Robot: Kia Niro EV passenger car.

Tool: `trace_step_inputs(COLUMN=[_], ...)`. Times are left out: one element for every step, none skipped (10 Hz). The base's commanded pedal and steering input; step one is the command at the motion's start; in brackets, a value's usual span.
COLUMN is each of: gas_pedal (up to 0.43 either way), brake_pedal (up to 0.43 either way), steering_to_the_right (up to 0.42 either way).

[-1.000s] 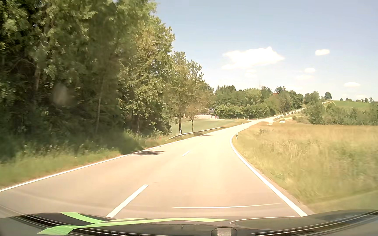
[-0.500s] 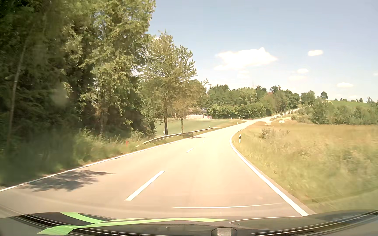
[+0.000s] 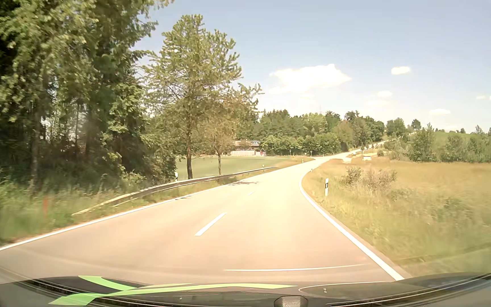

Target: Follow the waypoints while adhering to traffic rules and regulations

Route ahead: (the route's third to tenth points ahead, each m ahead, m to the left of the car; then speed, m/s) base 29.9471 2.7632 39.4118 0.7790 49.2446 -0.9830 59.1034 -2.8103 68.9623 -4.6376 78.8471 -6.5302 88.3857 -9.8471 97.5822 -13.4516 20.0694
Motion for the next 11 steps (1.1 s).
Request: trace_step_inputs(gas_pedal=[0.197,0.197,0.197,0.197,0.197,0.197,0.197,0.197,0.197,0.197,0.197], brake_pedal=[0.000,0.000,0.000,0.000,0.000,0.000,0.000,0.000,0.000,0.000,0.000], steering_to_the_right=[0.014,0.014,0.014,0.014,0.014,0.014,0.014,0.014,0.014,0.014,0.014])
